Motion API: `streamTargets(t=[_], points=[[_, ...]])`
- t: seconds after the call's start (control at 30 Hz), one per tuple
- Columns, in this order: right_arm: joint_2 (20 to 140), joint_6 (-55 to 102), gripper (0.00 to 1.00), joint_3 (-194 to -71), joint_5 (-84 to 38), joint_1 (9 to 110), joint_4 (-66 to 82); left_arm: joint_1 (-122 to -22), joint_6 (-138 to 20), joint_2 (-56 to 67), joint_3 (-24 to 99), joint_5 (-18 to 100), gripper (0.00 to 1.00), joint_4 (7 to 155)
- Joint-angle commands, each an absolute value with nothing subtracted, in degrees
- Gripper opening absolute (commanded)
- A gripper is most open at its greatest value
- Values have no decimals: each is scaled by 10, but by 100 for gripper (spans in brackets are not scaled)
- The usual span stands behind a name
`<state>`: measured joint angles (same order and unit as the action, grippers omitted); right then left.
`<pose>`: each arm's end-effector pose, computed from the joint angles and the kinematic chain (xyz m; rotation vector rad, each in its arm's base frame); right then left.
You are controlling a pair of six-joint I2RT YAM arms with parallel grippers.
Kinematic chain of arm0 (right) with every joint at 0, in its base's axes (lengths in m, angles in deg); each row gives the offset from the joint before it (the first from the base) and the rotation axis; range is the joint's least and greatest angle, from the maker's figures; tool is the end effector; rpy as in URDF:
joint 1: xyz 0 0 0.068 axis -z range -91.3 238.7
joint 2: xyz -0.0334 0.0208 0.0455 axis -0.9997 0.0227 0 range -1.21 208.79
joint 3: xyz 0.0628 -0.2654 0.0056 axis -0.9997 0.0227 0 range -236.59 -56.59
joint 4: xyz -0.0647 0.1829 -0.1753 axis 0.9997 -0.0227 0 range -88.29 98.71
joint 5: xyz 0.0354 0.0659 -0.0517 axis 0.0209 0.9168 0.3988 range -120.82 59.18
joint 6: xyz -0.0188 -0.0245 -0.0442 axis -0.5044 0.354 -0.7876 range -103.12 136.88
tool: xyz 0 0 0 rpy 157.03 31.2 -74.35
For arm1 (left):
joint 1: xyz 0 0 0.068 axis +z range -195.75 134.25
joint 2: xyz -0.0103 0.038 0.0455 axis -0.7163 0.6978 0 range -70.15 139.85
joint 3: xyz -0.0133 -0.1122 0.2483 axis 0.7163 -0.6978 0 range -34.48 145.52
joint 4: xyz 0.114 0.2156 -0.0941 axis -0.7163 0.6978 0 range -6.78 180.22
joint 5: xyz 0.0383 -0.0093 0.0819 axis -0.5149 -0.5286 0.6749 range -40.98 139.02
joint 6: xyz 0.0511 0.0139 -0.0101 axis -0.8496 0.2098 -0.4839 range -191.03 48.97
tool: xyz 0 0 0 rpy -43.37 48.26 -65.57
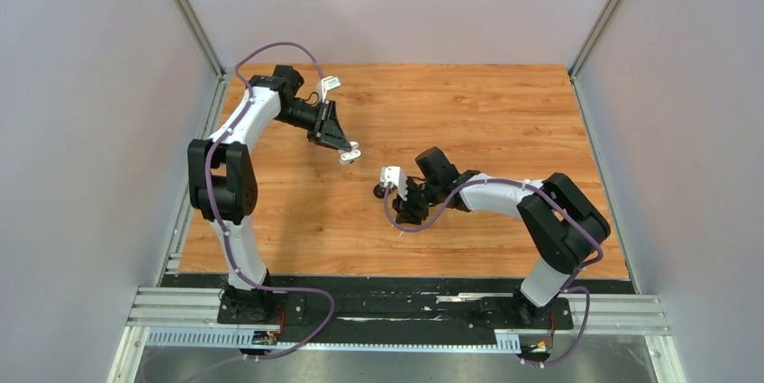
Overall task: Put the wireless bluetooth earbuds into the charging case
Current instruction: Pick up the earbud from the center of the board.
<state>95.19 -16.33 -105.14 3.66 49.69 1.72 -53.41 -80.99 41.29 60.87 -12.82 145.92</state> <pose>0.2344 0.2158 0.1500 -1.6377 1.8363 0.7982 0.3785 -0.0826 0.2600 0.5349 2.4799 -1.5118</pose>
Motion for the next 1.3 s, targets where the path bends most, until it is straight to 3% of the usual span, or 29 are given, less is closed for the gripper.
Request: streamTargets(t=[0.0, 0.57, 0.97, 1.27], points=[[959, -176, 35, -1045, 33, 488, 46, -530, -815, 414, 633, -147, 0, 1458], [976, -177, 31, -1048, 6, 479, 57, -530, -815, 420, 636, -150, 0, 1458], [948, -199, 4, -1067, -34, 485, 37, -530, -787, 422, 633, -144, 0, 1430], [847, -402, 0, -1121, -98, 536, -14, -552, -607, 402, 604, -56, 0, 1274]])
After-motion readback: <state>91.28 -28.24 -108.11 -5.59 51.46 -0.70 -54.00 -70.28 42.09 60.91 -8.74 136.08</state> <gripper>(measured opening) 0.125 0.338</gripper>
